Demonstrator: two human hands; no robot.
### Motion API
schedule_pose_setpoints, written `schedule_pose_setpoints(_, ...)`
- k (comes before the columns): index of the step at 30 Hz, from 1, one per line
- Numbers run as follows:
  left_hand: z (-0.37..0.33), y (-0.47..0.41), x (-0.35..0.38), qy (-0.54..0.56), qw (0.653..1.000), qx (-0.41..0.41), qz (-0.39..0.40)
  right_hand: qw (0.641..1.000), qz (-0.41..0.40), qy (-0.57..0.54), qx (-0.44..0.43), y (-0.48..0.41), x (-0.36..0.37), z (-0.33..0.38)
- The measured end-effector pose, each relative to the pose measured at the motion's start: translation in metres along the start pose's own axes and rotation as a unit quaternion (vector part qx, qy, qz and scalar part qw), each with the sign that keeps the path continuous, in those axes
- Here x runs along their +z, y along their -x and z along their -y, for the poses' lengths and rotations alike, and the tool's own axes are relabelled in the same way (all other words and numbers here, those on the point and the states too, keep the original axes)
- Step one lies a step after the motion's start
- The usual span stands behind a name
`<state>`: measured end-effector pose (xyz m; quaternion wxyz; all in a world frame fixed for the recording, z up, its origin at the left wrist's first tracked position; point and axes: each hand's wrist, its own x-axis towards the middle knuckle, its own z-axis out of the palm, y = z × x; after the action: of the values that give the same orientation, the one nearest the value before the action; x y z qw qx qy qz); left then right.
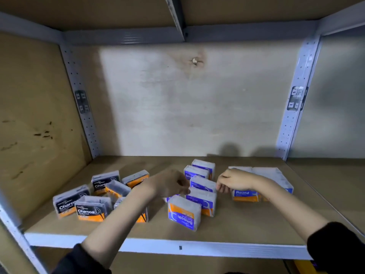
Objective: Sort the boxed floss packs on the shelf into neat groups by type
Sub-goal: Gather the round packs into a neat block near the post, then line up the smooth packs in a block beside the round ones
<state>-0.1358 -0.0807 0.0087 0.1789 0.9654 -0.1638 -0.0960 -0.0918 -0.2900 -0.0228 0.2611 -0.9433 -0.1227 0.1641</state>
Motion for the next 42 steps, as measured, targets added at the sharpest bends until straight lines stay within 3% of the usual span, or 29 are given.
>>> schedule_pose_setpoints(8, 0.038, -0.057, -0.031, -0.014, 0.999, -0.044, -0.011, 1.0, -0.023, 0.01, -0.005, -0.057, -0.028, 0.015)
schedule_pose_setpoints(18, 0.064, -0.106, 0.003, -0.078, 0.995, -0.057, 0.03, 0.994, -0.059, 0.089, -0.012, -0.114, -0.014, 0.013)
schedule_pose_setpoints(24, 0.081, -0.118, 0.025, -0.084, 0.995, -0.054, 0.004, 0.985, -0.06, 0.162, -0.021, -0.128, 0.002, 0.016)
schedule_pose_setpoints(36, 0.088, -0.126, 0.024, -0.159, 0.986, 0.049, -0.02, 0.982, -0.078, 0.164, -0.054, -0.131, 0.008, 0.009)
schedule_pose_setpoints(42, 0.07, -0.141, 0.022, -0.247, 0.965, 0.082, 0.017, 0.975, -0.102, 0.191, -0.051, -0.131, 0.015, 0.009)
